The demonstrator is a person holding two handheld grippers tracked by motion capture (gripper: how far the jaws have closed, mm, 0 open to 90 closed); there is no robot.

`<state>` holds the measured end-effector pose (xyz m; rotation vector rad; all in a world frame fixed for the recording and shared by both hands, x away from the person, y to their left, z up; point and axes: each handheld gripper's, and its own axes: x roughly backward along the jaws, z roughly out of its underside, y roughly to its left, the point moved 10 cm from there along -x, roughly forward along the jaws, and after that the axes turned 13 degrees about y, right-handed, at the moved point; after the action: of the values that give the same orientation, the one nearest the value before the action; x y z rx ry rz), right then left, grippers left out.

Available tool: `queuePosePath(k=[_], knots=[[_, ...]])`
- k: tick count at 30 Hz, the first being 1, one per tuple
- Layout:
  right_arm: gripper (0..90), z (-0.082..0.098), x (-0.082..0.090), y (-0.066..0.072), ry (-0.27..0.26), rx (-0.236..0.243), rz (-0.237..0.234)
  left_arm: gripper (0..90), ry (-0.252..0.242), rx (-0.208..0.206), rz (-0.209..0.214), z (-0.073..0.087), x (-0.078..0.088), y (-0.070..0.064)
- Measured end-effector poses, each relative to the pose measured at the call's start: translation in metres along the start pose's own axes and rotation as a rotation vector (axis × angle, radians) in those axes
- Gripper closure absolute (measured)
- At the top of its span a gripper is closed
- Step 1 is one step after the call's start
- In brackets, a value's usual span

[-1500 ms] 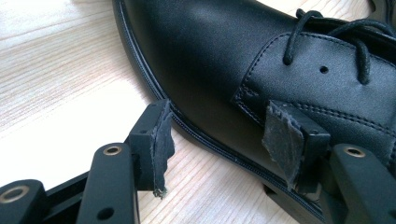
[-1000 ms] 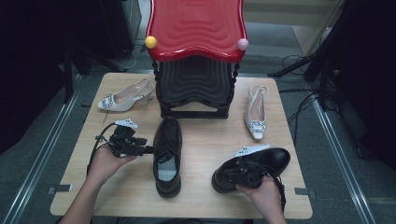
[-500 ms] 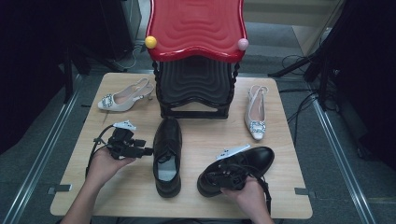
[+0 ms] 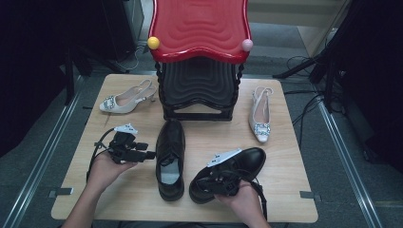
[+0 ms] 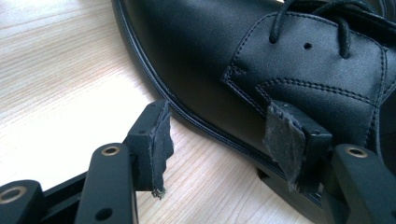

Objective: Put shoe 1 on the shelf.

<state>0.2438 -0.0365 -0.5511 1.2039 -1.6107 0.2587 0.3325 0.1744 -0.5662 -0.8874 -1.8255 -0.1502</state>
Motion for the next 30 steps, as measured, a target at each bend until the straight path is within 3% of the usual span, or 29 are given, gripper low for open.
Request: queuePosePath(k=[5, 11, 16, 21, 26, 30], knots=[[90.0, 0.005, 0.031, -0.01, -0.078, -0.01, 0.058, 41.0, -0.002, -0.003, 0.003, -0.002, 0.0, 0.001], [90.0, 0.024, 0.067, -0.036, -0.164, -0.092, 0.113, 41.0, 0.006, -0.014, -0.005, -0.005, -0.002, 0.004], [90.0, 0.041, 0.085, -0.055, -0.201, -0.158, 0.167, 41.0, 0.002, -0.018, -0.01, -0.009, -0.003, 0.009], [90.0, 0.061, 0.089, -0.073, -0.204, -0.234, 0.191, 41.1, 0.004, -0.02, -0.002, -0.01, -0.007, 0.01], [90.0, 0.082, 0.08, -0.09, -0.133, -0.273, 0.259, 41.1, 0.001, -0.016, 0.004, -0.011, -0.008, 0.012], [90.0, 0.09, 0.07, -0.098, -0.09, -0.303, 0.258, 41.2, -0.01, -0.007, 0.01, -0.012, -0.007, 0.014]])
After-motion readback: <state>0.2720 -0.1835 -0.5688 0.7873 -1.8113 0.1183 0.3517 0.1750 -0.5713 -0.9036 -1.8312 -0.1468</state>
